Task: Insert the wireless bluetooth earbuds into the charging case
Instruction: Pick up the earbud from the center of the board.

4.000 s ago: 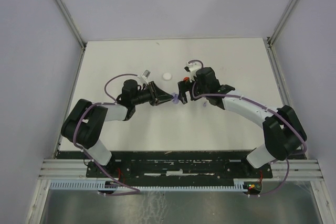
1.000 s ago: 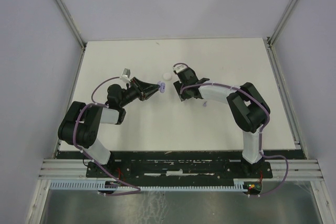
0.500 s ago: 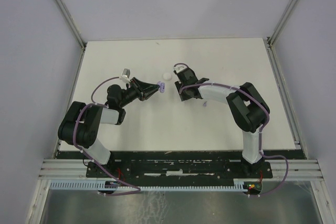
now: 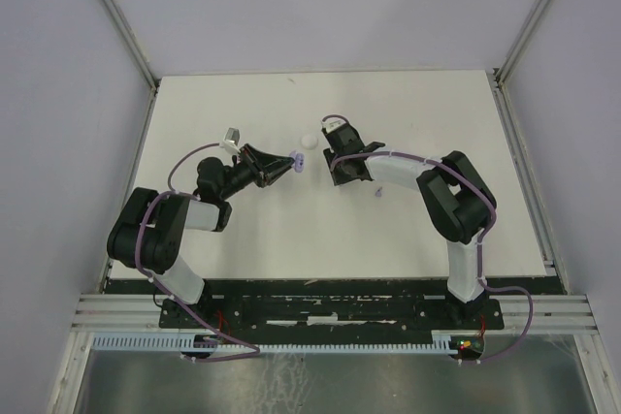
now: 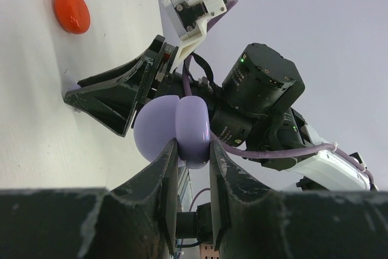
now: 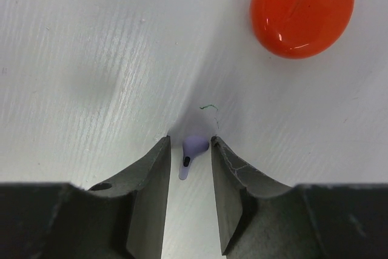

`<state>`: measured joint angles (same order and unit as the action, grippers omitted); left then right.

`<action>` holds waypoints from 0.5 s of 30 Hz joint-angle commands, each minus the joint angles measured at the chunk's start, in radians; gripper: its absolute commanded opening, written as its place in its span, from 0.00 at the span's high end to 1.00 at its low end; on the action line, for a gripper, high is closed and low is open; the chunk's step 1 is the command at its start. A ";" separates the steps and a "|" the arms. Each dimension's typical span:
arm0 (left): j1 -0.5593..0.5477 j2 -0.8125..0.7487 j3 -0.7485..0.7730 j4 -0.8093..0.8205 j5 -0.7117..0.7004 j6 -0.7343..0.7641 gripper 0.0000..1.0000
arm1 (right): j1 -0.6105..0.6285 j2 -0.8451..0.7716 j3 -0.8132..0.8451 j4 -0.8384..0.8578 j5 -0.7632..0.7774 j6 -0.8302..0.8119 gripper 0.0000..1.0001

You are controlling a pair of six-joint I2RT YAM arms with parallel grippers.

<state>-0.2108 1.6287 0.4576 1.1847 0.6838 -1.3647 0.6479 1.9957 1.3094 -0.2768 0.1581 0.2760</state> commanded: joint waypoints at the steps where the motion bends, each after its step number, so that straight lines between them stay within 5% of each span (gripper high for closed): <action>1: 0.008 -0.004 -0.004 0.066 0.010 -0.037 0.97 | 0.005 0.033 0.028 -0.029 0.012 0.021 0.60; 15: 0.009 -0.006 -0.009 0.071 0.012 -0.040 0.97 | -0.001 0.036 0.036 -0.042 0.026 0.026 0.69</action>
<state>-0.2089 1.6287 0.4515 1.1851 0.6834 -1.3651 0.6479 2.0068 1.3277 -0.2882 0.1623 0.2928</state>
